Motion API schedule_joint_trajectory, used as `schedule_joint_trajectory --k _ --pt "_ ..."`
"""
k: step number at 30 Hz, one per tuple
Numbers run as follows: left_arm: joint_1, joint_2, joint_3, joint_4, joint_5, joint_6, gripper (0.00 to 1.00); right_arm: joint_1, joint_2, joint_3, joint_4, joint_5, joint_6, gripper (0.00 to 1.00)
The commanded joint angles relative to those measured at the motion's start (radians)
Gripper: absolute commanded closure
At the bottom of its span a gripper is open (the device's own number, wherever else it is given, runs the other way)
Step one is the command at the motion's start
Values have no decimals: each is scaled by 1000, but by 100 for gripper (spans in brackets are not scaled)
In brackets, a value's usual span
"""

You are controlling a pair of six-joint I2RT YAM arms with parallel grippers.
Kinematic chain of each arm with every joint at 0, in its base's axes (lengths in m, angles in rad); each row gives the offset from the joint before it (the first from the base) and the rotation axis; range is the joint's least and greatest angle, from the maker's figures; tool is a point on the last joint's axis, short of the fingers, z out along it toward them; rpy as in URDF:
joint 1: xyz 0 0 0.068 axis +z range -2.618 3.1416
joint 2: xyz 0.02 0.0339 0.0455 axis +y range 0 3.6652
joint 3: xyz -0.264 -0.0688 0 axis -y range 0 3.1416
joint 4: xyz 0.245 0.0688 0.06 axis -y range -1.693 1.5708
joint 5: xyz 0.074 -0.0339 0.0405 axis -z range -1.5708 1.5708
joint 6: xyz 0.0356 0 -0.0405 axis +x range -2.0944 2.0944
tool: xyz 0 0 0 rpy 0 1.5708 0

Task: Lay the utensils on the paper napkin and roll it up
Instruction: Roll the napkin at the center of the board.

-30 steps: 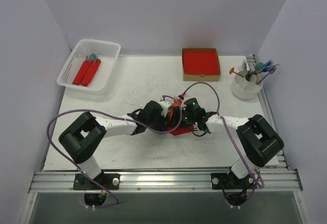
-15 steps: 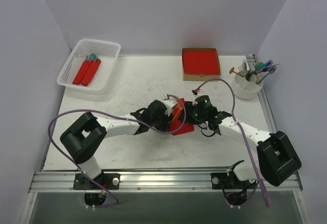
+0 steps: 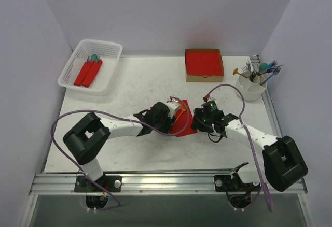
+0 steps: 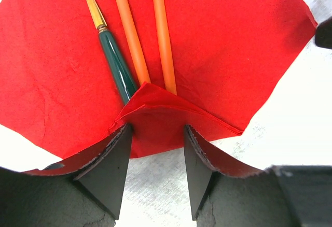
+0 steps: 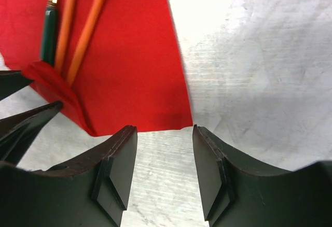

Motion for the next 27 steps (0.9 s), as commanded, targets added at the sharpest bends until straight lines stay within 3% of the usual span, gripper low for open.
schedule_joint_trajectory --k 1,4,21,23,27 --pt "-4 -11 33 -5 1 19 47 -2 51 13 -58 52 28 54" --pt "-1 -14 33 -7 4 23 47 1 97 22 -59 74 39 59" --pt "-2 -21 41 -18 18 39 47 85 227 114 -96 181 94 60" --pt "-2 -17 41 -21 18 40 47 90 240 112 -90 183 97 64" --pt "-2 -14 34 -10 18 42 47 87 218 94 -55 150 100 81"
